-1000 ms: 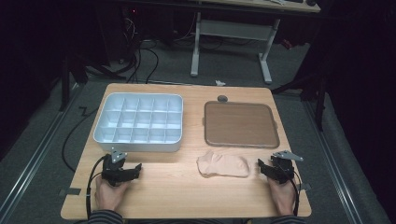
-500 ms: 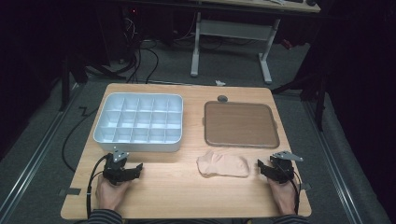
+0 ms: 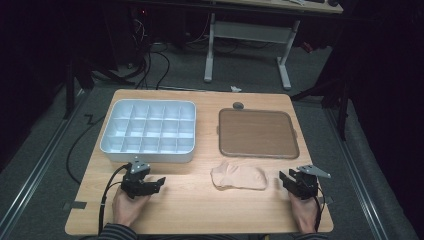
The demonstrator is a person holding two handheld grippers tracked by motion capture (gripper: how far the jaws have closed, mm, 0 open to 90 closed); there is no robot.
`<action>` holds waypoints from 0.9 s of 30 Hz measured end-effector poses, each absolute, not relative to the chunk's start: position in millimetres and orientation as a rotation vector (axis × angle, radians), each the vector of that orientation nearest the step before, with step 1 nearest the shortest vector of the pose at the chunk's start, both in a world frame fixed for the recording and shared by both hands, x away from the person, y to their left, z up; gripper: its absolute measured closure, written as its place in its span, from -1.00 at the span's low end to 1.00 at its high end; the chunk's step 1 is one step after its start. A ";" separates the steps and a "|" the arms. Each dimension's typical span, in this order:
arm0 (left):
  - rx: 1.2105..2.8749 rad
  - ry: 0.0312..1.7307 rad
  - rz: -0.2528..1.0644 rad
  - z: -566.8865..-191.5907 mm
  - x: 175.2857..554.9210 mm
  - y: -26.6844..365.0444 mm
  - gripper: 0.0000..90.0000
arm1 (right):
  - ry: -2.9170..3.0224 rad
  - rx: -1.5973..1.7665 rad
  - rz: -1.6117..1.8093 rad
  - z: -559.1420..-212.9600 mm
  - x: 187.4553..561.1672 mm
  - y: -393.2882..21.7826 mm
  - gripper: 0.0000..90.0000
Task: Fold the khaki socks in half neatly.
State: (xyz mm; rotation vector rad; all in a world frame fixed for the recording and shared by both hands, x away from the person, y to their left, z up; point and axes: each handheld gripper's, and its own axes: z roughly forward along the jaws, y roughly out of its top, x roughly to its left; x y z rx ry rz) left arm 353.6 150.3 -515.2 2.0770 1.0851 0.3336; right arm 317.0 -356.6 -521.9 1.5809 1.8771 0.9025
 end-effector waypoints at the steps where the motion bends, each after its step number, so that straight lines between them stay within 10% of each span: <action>1: 2.084 1.072 0.335 -514.8 352.8 145.8 -0.28 | 1.890 1.573 0.913 -521.5 315.5 -356.3 0.28; 27: 2.153 0.927 0.175 -506.8 375.1 31.5 -0.13 | 1.981 1.466 0.999 -508.5 297.9 -324.5 0.37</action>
